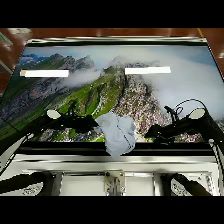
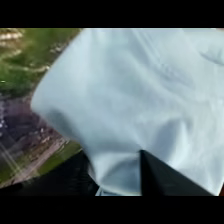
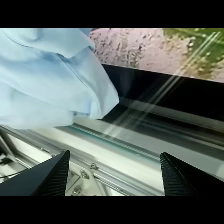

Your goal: Fold the shirts.

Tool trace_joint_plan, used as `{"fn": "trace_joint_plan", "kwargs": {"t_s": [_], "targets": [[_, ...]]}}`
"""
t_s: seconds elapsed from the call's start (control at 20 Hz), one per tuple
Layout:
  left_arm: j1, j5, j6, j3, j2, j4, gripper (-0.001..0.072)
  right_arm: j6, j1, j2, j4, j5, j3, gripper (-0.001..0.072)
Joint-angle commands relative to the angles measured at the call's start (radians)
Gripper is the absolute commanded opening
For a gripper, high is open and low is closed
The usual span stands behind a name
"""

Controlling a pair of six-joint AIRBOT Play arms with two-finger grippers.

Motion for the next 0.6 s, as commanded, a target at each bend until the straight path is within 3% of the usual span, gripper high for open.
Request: {"fn": "trace_joint_plan", "kwargs": {"t_s": [0.0, 0.1, 0.4, 0.45, 0.5, 0.55], "targets": [[-0.005, 0.063, 0.025, -0.002, -0.039, -0.071, 0.0170, -0.018, 0.023, -0.008, 0.071, -0.071, -0.079, 0.0688], [0.002, 0.056, 0.062, 0.006, -0.038, -0.071, 0.0048, -0.018, 0.128, -0.010, 0.068, -0.148, -0.093, 0.0687], [0.002, -0.020, 0.127, 0.077, -0.036, -0.070, 0.0039, 0.020, 0.372, -0.118, 0.083, -0.335, -0.093, 0.0678], [0.002, -0.020, 0.127, 0.083, -0.035, -0.070, 0.0039, 0.020, 0.385, -0.138, 0.090, -0.345, -0.093, 0.0603], [0.002, -0.019, 0.126, 0.085, -0.035, -0.071, 0.0039, 0.020, 0.393, -0.150, 0.102, -0.356, -0.093, 0.0446], [0.002, -0.021, 0.126, 0.085, -0.032, -0.070, 0.0039, 0.020, 0.392, -0.152, 0.115, -0.365, -0.092, 0.0227]]}}
